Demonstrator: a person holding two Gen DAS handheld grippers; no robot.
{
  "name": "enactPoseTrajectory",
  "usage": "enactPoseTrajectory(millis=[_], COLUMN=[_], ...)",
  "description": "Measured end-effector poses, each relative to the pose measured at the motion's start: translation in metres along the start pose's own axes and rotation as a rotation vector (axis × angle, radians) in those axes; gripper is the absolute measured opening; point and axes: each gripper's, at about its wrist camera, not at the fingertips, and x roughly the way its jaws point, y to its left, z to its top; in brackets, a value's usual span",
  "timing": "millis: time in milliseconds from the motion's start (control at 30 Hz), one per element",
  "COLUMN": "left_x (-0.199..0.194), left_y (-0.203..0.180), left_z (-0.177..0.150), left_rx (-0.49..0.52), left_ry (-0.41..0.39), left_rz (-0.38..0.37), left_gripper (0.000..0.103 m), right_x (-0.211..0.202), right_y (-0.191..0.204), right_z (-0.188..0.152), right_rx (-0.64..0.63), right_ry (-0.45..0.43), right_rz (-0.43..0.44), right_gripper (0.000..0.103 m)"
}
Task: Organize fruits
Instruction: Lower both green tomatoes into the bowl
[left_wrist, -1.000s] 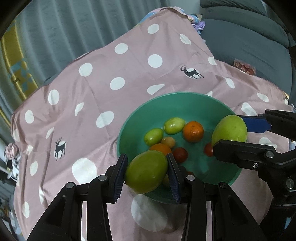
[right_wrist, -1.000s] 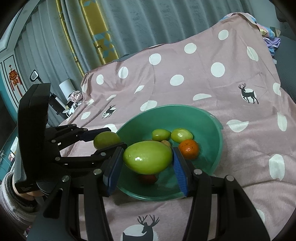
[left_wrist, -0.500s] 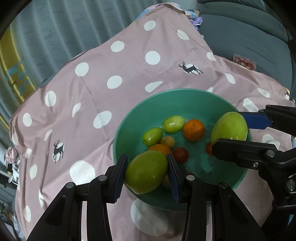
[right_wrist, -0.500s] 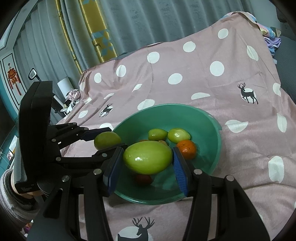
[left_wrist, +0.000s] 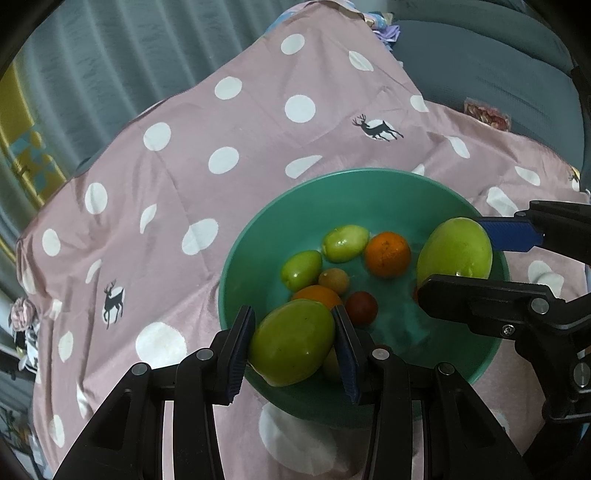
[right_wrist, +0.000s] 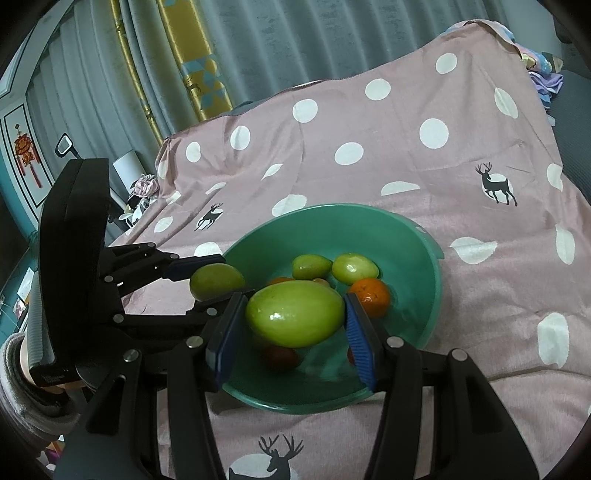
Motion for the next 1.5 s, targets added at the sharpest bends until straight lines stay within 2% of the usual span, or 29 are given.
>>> enactPoseTrajectory(millis=[1500], left_x=[0.0093], left_y=[-0.0054], left_z=[-0.0008], left_rx=[0.052], left_ry=[0.032], left_rz=[0.023], left_gripper=[0.043], right_x=[0.0059], right_y=[0.0017], right_z=[0.0006], right_rx=[-0.064], right_ry=[0.04], right_rz=[-0.042], right_gripper=[0.053])
